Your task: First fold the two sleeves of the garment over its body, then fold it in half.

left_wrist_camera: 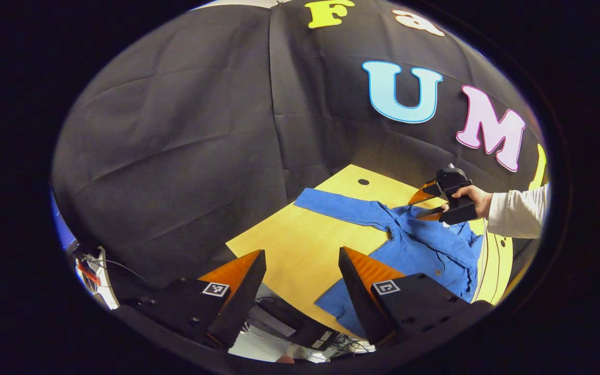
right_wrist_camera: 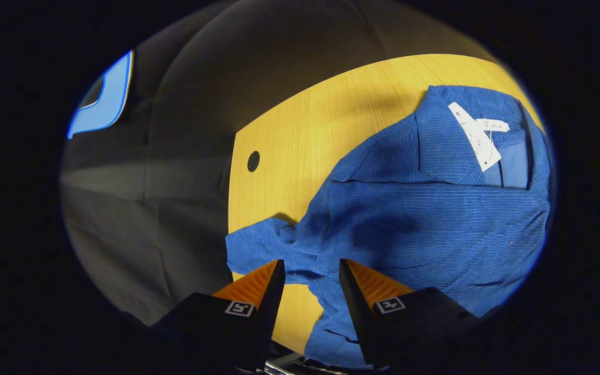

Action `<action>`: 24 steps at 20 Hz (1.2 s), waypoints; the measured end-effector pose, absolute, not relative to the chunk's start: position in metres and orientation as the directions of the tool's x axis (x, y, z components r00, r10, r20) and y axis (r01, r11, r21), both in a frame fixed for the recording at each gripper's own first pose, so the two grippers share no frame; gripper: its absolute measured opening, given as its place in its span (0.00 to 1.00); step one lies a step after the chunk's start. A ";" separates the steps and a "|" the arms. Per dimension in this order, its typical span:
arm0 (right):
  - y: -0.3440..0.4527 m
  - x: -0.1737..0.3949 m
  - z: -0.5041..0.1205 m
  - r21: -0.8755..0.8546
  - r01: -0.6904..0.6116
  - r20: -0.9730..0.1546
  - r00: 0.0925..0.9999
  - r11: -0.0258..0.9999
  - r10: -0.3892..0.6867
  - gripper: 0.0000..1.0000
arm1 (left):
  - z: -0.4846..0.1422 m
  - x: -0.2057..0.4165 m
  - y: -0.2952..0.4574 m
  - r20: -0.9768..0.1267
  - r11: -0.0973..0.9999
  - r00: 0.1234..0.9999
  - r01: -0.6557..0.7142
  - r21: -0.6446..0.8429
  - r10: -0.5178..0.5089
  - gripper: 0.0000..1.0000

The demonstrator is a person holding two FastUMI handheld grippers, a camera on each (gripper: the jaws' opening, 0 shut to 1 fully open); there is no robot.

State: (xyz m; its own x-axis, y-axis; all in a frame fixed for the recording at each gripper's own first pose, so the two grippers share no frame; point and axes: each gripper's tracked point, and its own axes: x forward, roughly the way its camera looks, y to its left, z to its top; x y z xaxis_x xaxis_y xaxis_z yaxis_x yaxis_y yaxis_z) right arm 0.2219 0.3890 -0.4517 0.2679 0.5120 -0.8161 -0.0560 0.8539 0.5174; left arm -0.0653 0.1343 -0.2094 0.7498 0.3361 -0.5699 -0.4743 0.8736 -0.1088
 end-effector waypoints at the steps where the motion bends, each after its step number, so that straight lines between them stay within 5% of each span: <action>1: 0.386 0.222 -0.451 0.507 -0.074 -0.817 0.275 0.859 0.507 0.74 | -0.211 -0.068 0.134 -0.568 0.874 0.752 -0.473 -0.110 0.336 0.82; 7: 0.360 0.215 -0.415 0.428 -0.234 -0.803 0.344 0.873 0.486 0.95 | -0.217 -0.049 0.147 -0.582 0.886 0.762 -0.441 -0.143 0.285 0.83; 17: 0.257 0.125 -0.296 0.177 -0.607 -0.755 0.421 0.775 0.503 0.98 | -0.246 0.076 0.219 -0.695 0.933 0.704 -0.332 -0.139 0.147 0.82; 24: 0.184 0.027 -0.259 0.219 -0.528 -0.767 0.426 0.821 0.479 0.98 | -0.317 0.196 0.290 -0.835 0.959 0.547 -0.264 -0.104 0.060 0.83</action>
